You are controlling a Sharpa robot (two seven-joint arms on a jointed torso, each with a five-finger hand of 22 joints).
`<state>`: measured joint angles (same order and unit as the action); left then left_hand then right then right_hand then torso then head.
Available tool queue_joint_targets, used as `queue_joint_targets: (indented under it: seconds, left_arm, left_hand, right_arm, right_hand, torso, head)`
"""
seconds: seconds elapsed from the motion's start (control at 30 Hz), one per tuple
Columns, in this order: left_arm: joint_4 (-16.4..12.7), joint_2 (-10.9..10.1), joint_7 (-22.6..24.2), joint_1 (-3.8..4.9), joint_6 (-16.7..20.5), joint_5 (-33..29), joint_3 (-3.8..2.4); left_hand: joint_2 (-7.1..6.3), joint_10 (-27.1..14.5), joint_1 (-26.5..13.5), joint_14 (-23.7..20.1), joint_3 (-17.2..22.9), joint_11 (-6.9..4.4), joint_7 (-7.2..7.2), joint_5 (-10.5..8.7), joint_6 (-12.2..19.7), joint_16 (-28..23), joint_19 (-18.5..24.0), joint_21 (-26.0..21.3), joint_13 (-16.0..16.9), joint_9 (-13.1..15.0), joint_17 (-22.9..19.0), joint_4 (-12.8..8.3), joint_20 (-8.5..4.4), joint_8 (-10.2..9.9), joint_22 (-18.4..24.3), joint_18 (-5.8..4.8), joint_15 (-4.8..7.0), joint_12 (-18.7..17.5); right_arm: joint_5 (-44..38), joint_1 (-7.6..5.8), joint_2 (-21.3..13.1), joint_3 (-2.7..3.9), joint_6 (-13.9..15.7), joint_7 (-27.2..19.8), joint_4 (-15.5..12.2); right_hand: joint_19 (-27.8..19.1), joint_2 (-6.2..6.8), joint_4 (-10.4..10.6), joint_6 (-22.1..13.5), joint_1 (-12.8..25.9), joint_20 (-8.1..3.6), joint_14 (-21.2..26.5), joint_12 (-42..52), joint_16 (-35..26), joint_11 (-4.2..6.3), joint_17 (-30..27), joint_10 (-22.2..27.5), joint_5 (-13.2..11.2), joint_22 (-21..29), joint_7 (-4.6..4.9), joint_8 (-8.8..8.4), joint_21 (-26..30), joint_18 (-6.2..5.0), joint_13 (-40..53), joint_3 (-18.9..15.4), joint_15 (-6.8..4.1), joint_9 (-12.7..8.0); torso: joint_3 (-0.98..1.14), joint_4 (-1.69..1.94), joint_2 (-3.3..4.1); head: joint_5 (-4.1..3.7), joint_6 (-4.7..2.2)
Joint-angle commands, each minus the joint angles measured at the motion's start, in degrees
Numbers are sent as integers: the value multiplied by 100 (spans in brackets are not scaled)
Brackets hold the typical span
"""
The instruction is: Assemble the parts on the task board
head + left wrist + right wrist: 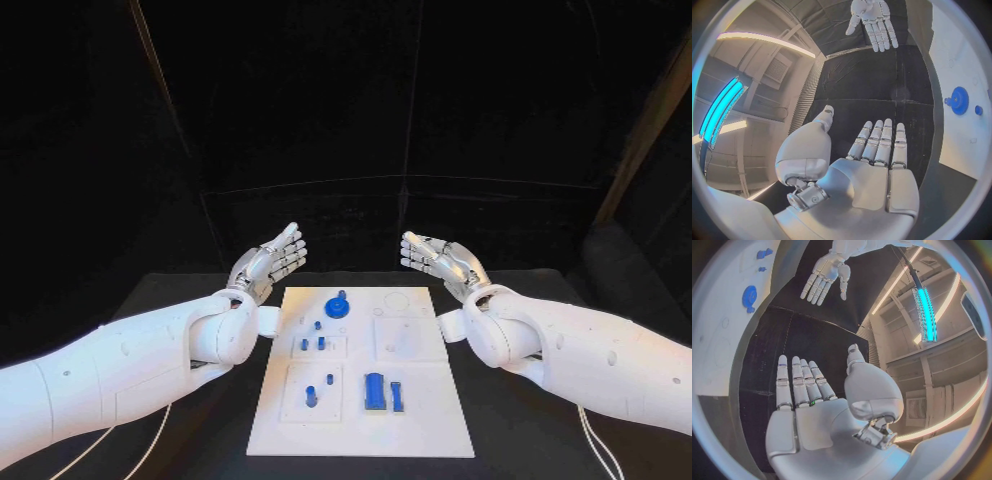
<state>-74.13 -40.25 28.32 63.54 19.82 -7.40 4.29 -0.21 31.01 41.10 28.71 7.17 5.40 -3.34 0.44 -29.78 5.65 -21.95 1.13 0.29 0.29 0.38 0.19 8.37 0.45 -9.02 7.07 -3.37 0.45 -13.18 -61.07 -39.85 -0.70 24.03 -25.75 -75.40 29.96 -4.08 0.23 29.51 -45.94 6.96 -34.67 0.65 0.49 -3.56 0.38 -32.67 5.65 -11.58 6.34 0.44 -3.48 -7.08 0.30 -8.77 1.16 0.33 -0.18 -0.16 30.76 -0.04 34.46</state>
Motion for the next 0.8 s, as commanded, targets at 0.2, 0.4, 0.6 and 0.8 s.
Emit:
queue_joint_targets:
  seconds: [0.2,0.4,0.6,0.8]
  left_arm:
    - [-1064,-290,123,-218,1832,574,-281]
    - [-1514,-423,144,-322,2350,718,-409]
    - [-1583,-444,147,-338,2430,740,-429]
    - [-1583,-444,147,-338,2430,740,-429]
  left_hand:
    - [21,-1416,-1876,-1311,-717,-540,334,-44,1359,-565,1001,-113,-29,-29,-38,-19,-383,-45,411,-284,337,-45]
    - [21,-1737,-2305,-1607,-717,-540,334,-44,1668,-565,1228,-113,-29,-29,-38,-19,-837,-45,902,-707,337,-45]
    - [21,-2044,-2710,-1894,-717,-540,334,-44,1966,-565,1443,-113,-29,-29,-38,-19,-837,-45,902,-707,337,-45]
    - [21,-2284,-3023,-2114,-717,-540,334,-44,2192,-565,1609,-113,-29,-29,-38,-19,-837,-45,902,-707,337,-45]
  right_arm:
    - [1081,61,-354,53,1643,-343,-1073]
    - [1308,90,-479,69,1994,-402,-1439]
    - [1318,91,-484,70,2009,-404,-1456]
    - [1318,91,-484,70,2009,-404,-1456]
  right_hand:
    - [-1298,408,-23,-1278,1993,-696,1503,-65,-49,356,-38,1416,-565,501,-634,-44,348,275,-30,377,-116,-33]
    - [-1675,408,-23,-1650,2571,-696,1940,-65,-49,356,-38,1827,-565,648,-634,-44,348,708,-30,877,-116,-33]
    - [-1955,408,-23,-1930,3005,-696,2266,-65,-49,356,-38,2134,-565,1158,-634,-44,348,708,-30,877,-116,-33]
    - [-2194,408,-23,-2162,3363,-696,2539,-65,-49,356,-38,2394,-565,1158,-634,-44,348,708,-30,877,-116,-33]
  torso:
    - [18,16,42]
    - [18,16,42]
    - [18,16,42]
    - [18,16,42]
  head:
    - [4,-9]
    - [4,-9]
    - [4,-9]
    - [4,-9]
